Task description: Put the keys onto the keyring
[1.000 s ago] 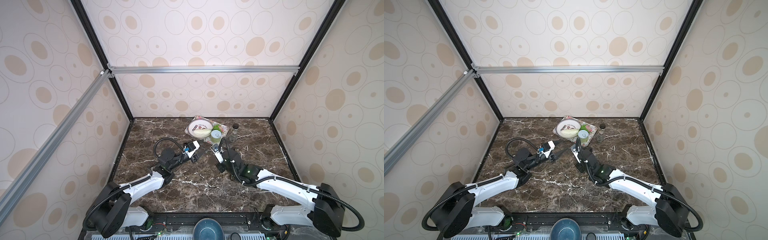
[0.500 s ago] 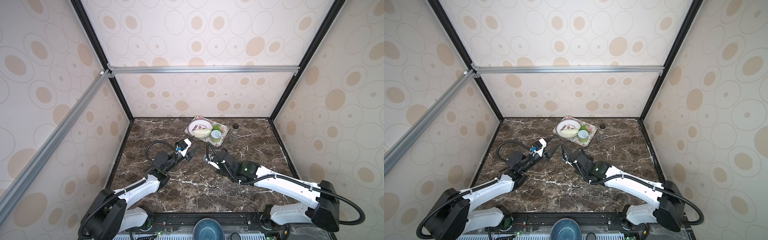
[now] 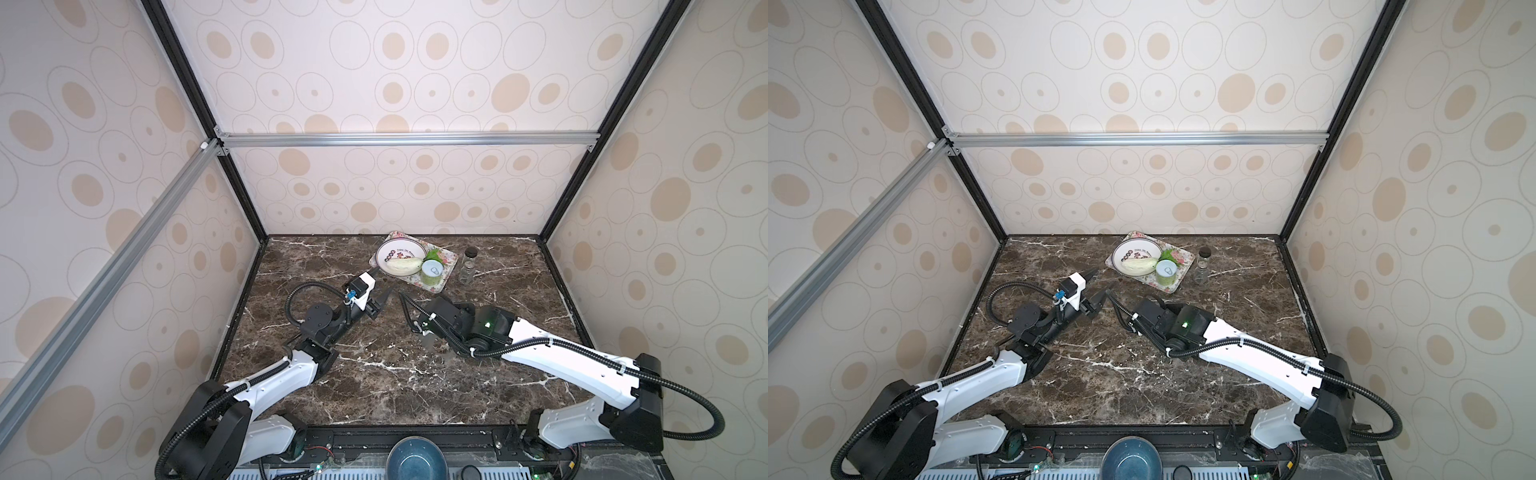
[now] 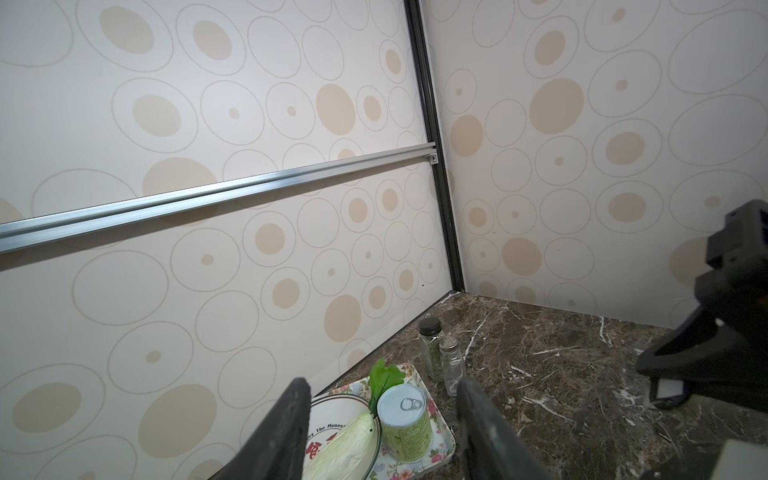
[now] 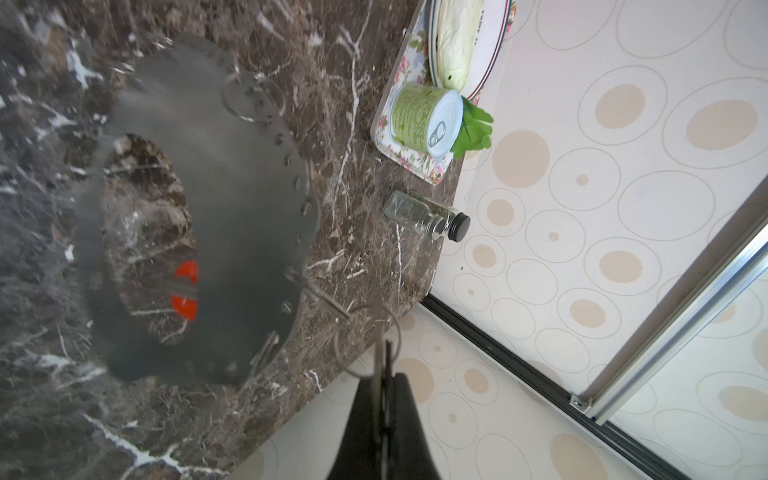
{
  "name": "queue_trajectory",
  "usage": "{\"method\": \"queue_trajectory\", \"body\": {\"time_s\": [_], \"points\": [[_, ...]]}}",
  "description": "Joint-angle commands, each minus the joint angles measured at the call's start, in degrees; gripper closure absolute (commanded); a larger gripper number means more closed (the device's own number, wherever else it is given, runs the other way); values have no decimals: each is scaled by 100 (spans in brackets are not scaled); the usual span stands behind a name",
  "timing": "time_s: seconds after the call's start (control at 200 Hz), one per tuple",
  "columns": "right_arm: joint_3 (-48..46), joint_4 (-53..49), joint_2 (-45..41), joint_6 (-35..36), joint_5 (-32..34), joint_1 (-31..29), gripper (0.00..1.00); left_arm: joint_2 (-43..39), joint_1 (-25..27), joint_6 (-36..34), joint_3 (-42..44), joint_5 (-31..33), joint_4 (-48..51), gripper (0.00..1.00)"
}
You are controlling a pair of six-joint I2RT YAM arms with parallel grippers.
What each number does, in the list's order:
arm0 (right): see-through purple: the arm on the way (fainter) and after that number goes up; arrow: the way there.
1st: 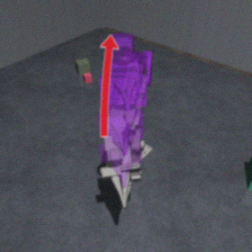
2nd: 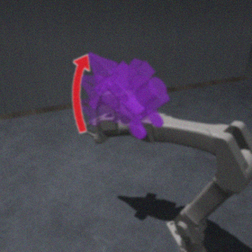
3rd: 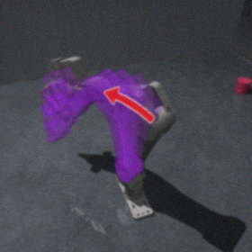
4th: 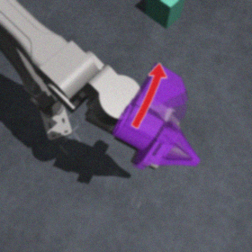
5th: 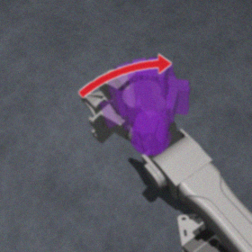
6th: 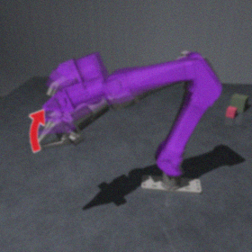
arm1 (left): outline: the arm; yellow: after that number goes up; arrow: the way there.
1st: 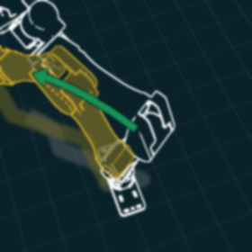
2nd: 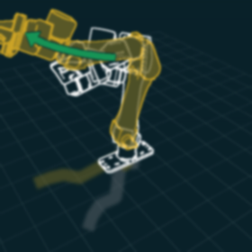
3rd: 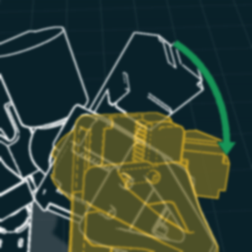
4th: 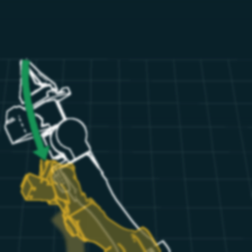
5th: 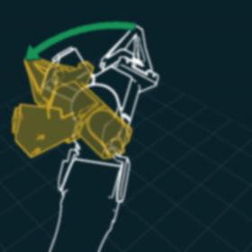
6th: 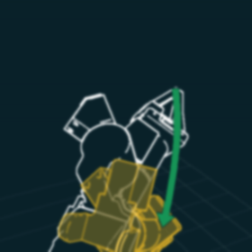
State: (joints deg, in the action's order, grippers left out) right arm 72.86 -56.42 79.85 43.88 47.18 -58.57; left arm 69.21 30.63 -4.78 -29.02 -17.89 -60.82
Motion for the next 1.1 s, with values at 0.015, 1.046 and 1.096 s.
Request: {"method": "queue_trajectory", "body": {"time_s": [0.015,1.046,1.096], "points": [[175,-616,82,593,687,-98,100,-30,-52,142,1,1,-255,44],[168,-1684,-475,2290,1863,-225,100,-29,-102,164,75,80,-404,43],[101,-1658,-487,2283,1881,-220,100,-38,-111,235,81,76,-425,43]]}}
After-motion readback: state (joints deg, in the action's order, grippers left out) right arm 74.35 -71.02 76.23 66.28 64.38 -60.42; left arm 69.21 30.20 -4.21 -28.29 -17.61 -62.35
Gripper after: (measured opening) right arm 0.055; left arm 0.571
